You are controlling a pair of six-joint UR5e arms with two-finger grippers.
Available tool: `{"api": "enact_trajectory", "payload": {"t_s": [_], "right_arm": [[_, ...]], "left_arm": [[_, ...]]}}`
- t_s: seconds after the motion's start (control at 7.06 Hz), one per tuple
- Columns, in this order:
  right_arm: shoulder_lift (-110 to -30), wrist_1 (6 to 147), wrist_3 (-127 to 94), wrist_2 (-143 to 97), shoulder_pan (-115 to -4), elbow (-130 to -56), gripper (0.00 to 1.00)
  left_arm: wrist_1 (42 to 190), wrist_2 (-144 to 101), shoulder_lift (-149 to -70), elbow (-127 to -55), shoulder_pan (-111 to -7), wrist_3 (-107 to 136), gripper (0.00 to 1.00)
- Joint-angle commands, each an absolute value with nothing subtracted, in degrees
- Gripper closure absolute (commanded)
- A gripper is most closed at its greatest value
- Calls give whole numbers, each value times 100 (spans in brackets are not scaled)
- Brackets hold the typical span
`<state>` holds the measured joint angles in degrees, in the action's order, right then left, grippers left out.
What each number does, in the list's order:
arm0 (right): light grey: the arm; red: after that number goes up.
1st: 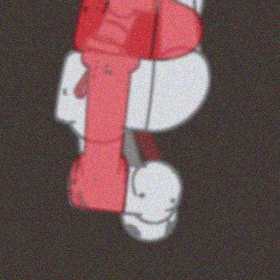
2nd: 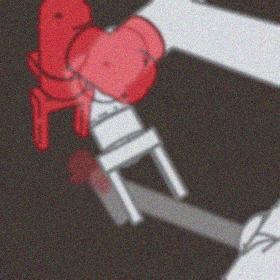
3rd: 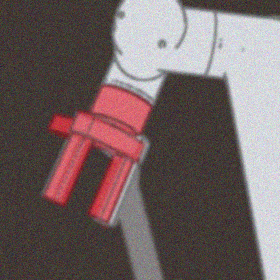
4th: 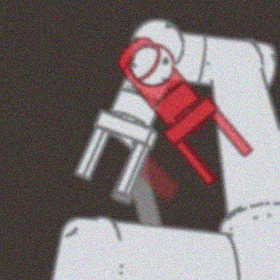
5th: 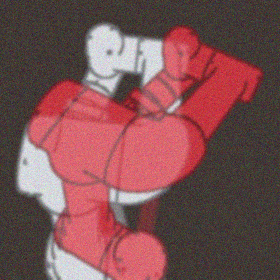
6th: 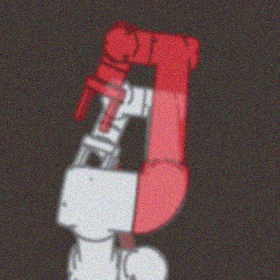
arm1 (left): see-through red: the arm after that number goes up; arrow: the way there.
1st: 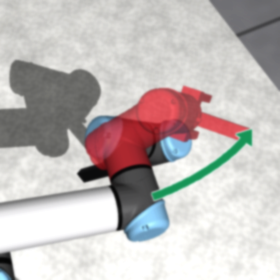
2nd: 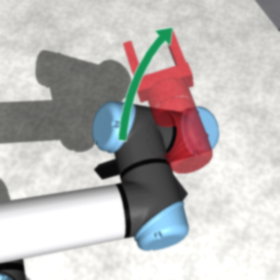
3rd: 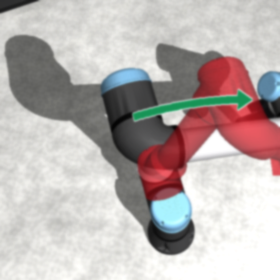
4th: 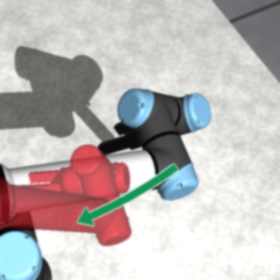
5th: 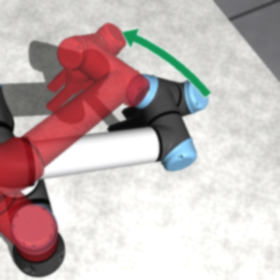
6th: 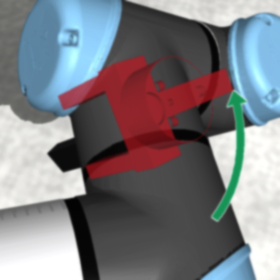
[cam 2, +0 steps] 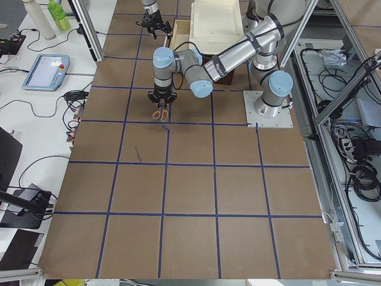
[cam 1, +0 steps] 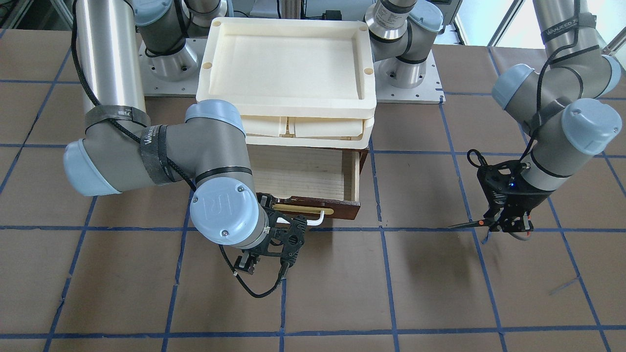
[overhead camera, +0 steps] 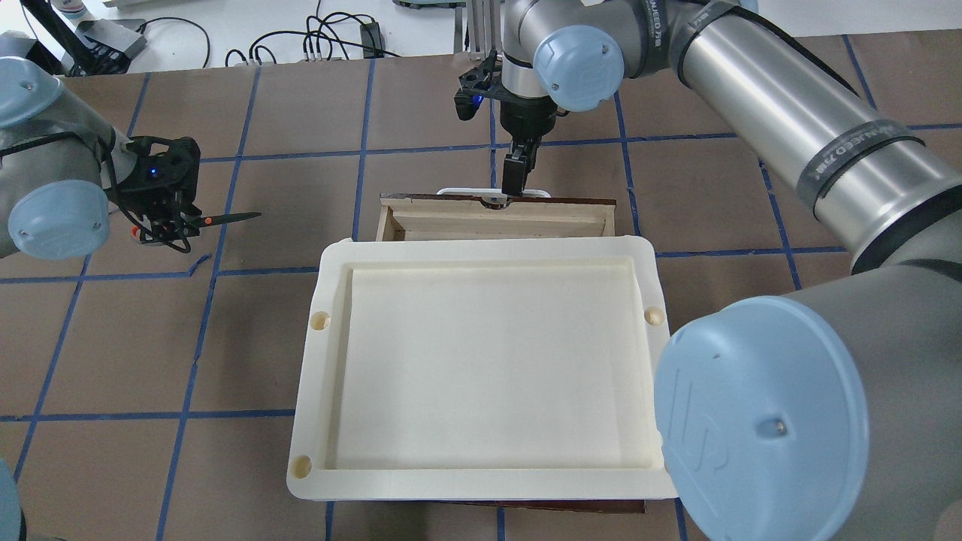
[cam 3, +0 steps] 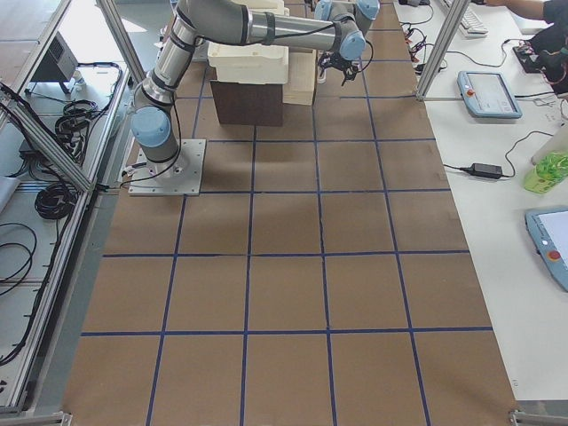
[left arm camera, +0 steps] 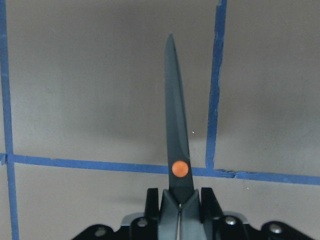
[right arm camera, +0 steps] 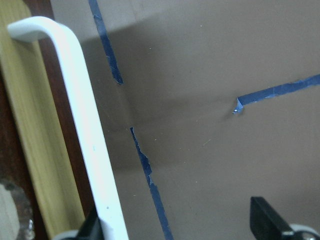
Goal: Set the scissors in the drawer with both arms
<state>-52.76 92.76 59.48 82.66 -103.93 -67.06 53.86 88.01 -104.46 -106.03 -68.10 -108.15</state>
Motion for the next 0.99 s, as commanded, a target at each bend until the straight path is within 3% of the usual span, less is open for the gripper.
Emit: {"api": "enact_trajectory", "payload": {"t_s": [0.0,0.85], "right_arm": [[-5186,9281,5950,8244,-10371,-6531,0],[-4975,9281,5950,8218,-10310,-6232,0]], "left_arm": [[5440,8798,-10380,-10600,-6829,-10775,89],[5458,8798,-10336,-10600,-6829,-10775,89]]}}
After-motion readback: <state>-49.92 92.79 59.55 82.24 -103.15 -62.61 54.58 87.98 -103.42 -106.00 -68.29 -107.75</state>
